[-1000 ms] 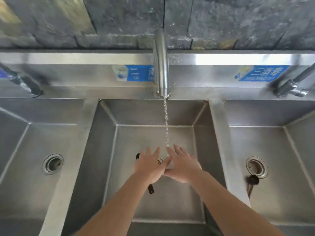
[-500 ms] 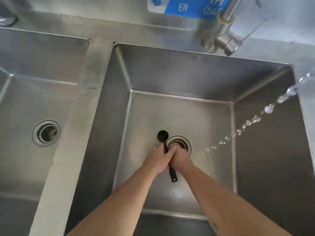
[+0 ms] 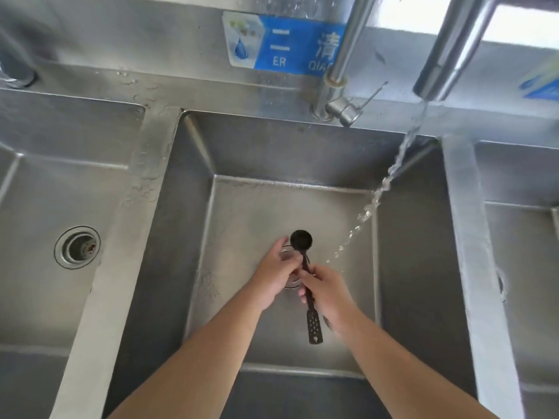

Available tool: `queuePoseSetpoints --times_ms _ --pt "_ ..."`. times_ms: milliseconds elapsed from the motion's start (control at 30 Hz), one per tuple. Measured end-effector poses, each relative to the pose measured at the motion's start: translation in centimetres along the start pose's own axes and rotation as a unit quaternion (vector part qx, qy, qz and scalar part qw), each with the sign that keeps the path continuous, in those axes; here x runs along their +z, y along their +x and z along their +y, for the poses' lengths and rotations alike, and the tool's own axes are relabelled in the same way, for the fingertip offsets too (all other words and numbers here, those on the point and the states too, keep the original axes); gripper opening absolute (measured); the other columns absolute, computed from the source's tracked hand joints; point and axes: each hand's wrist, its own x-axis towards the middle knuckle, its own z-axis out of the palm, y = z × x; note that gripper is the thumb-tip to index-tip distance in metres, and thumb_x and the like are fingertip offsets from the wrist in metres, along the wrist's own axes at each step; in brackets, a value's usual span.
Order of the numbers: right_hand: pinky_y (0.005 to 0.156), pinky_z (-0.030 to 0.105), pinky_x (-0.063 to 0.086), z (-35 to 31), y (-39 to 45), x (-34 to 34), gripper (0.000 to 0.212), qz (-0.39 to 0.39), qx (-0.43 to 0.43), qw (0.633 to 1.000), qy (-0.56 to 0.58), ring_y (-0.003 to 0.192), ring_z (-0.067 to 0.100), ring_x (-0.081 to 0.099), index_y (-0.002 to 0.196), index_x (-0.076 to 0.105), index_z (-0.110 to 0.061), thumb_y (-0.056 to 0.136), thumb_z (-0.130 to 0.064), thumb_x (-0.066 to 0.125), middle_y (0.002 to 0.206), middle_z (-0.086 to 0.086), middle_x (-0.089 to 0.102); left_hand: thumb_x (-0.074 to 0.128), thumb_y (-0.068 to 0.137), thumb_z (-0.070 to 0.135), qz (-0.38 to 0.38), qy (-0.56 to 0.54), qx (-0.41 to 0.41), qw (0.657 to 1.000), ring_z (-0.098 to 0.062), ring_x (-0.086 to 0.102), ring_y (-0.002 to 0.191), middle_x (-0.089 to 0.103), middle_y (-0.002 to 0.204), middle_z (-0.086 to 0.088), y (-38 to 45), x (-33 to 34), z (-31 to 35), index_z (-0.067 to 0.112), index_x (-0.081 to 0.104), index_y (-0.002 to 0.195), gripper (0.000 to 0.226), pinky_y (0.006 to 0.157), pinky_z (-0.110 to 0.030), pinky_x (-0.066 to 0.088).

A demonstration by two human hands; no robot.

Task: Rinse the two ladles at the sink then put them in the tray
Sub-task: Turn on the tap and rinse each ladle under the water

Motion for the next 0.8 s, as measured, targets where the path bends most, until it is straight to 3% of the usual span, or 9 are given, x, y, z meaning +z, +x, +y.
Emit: queuePoseSetpoints --times_ms 100,200,300,467,600,800 --pt "0.046 0.025 0.040 -2.2 -4.0 -1.9 0.015 0.015 0.008 0.999 0.042 0.046 0.014 0.050 0.091 0.068 -0.004 0.093 -0.015 0.058 0.055 0.002 0.057 0.056 0.093 0.004 -0.041 -0.059 0.016 0.997 -0.036 0.060 0.083 0.062 0.098 -0.025 -1.3 2.6 1.8 0.021 0.035 0.144 0.058 0.078 -0.048 0.046" --pt "0.043 0.025 0.035 -4.1 -7.0 -3.3 0.016 0.023 -0.008 0.998 0.063 0.042 0.014 0.046 0.087 0.067 -0.004 0.095 -0.011 0.055 0.051 0.002 0.054 0.053 0.092 -0.002 -0.049 -0.101 0.031 0.993 -0.032 0.067 0.087 0.073 0.092 -0.010 -2.7 5.0 3.5 0.022 0.052 0.130 0.045 0.074 -0.041 0.052" --pt "0.042 0.026 0.032 -5.2 -9.2 -4.4 0.017 0.016 -0.008 0.997 0.076 0.041 0.015 0.043 0.092 0.065 0.004 0.095 -0.009 0.055 0.050 0.003 0.052 0.052 0.089 -0.007 -0.048 -0.102 0.047 0.992 -0.029 0.069 0.081 0.072 0.086 -0.007 -4.5 6.6 4.8 0.028 0.066 0.108 0.042 0.068 -0.037 0.053" --pt "0.042 0.025 0.034 -6.4 -11.8 -5.4 0.014 -0.010 -0.003 0.995 0.101 0.043 0.016 0.044 0.095 0.067 -0.002 0.094 -0.008 0.055 0.053 0.004 0.055 0.045 0.089 -0.016 -0.037 -0.124 0.046 0.991 -0.025 0.065 0.064 0.059 0.086 -0.022 -7.1 7.5 6.7 0.016 0.048 0.133 0.054 0.051 -0.031 0.051" --pt "0.042 0.025 0.033 -7.1 -12.4 -5.8 0.022 -0.001 -0.014 0.993 0.119 0.042 0.018 0.044 0.095 0.065 -0.001 0.093 0.003 0.044 0.054 0.008 0.055 0.036 0.091 -0.018 -0.032 -0.132 0.036 0.990 -0.025 0.063 0.068 0.057 0.092 -0.021 -7.2 8.2 8.0 0.007 0.049 0.130 0.048 0.047 -0.029 0.049" --pt "0.043 0.023 0.032 -7.7 -13.1 -6.4 0.028 -0.018 -0.024 0.988 0.151 0.043 0.017 0.049 0.104 0.070 -0.008 0.095 0.002 0.045 0.059 0.006 0.052 0.045 0.094 -0.007 -0.007 -0.138 0.035 0.990 -0.014 0.060 0.053 0.067 0.084 -0.009 -6.3 9.7 9.4 0.012 0.057 0.099 0.023 0.044 -0.022 0.046"
